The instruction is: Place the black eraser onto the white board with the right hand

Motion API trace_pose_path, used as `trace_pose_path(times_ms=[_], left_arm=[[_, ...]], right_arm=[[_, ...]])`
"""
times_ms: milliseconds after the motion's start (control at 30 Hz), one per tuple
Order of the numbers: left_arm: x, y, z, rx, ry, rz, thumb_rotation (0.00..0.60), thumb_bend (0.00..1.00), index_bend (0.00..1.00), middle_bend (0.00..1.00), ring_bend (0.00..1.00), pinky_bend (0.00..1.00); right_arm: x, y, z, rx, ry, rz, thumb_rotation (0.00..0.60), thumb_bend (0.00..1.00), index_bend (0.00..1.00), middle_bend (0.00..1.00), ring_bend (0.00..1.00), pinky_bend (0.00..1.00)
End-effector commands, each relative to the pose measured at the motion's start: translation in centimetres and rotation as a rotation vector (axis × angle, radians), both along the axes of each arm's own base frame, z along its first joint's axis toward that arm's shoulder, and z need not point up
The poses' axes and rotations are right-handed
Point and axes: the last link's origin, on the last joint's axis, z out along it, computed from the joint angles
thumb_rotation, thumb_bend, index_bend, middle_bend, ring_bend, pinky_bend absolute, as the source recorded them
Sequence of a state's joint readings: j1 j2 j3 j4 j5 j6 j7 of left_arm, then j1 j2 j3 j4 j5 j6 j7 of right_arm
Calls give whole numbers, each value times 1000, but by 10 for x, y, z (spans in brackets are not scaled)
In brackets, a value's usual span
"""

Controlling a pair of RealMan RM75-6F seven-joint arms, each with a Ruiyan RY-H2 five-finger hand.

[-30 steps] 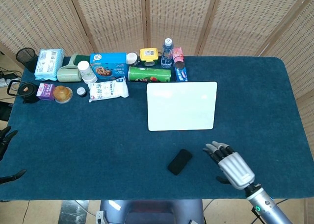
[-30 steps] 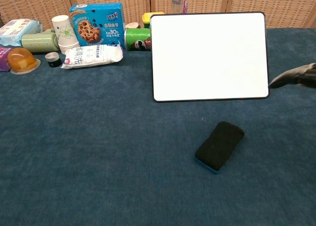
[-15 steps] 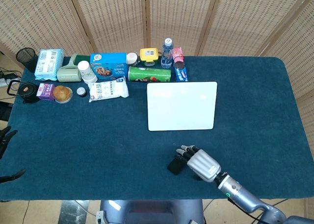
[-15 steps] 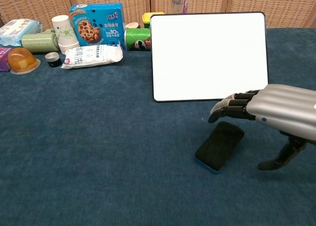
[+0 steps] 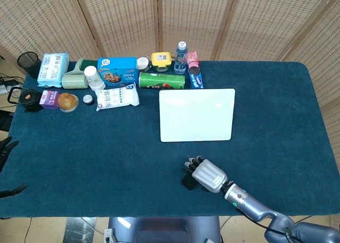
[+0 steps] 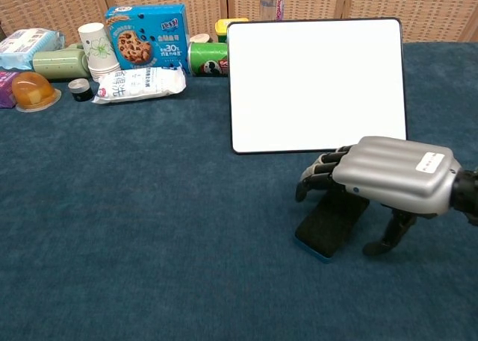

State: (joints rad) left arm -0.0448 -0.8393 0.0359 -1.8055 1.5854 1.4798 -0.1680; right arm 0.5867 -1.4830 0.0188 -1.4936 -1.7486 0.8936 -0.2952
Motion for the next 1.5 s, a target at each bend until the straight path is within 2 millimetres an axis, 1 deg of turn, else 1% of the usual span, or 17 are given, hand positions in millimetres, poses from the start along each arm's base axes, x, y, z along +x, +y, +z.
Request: trace_pose_path(times_ms=[33,167,267,333,500,600,733,767,833,933,1000,1067,1133,1200,1333,1500], left_arm=[[0,0,0,0,0,1,600,53,0,0,0,0],[-1,1,1,1,-6,2,600,52,0,0,0,0],[-1,1,2,0,-10,1,600,53,0,0,0,0],[-1,1,2,-2,-13,0,600,53,0,0,0,0],[-2,1,4,-2,-19,-1,600,53,0,0,0,0],[-3,1,5,1,-23,0,600,52,0,0,0,0],[-3,1,5,2,-27,2,600,52,0,0,0,0],[-3,1,5,0,-27,1,600,52,0,0,0,0],[-3,1,5,-2,-26,1,600,53,0,0,0,0],[-2,1,4,-5,-23,-1,600,53,0,0,0,0],[-2,1,3,-9,-22,-1,600,53,0,0,0,0],[-1,1,3,-12,-23,-2,600,53,0,0,0,0],[-1,0,3,-14,-24,-2,600,52,0,0,0,0],[-1,0,3,-17,-25,-2,600,52,0,0,0,0],[-1,0,2,-21,-26,4,600,53,0,0,0,0],[-3,1,3,-22,-29,8,600,52,0,0,0,0]], right_arm=[[2,-3,-2,0,6,-1,600,40,256,272,240,297],[5,-5,-3,0,14,2,600,85,325,324,286,324],[11,-3,-9,0,1,26,600,108,404,399,348,402],[12,-2,-12,-5,-8,37,600,119,446,453,394,475],[12,-2,-14,-18,-24,57,600,144,504,514,454,556],[15,-3,-10,-41,-55,75,600,167,530,539,478,592],[21,-8,5,-105,-122,103,600,196,548,559,497,604],[24,-13,13,-146,-142,118,600,200,549,560,498,606],[25,-18,19,-180,-159,120,600,205,550,560,504,610],[29,-36,32,-287,-197,106,600,204,556,567,513,615],[30,-49,38,-363,-206,89,600,203,567,578,523,628],[31,-61,41,-426,-195,71,600,204,581,585,534,655],[32,-78,45,-525,-156,56,600,205,600,592,552,688],[36,-87,41,-577,-134,21,600,207,607,602,565,705],[41,-101,34,-649,-77,-34,600,272,609,609,575,717],[51,-113,28,-695,-42,-79,600,282,609,609,577,725]])
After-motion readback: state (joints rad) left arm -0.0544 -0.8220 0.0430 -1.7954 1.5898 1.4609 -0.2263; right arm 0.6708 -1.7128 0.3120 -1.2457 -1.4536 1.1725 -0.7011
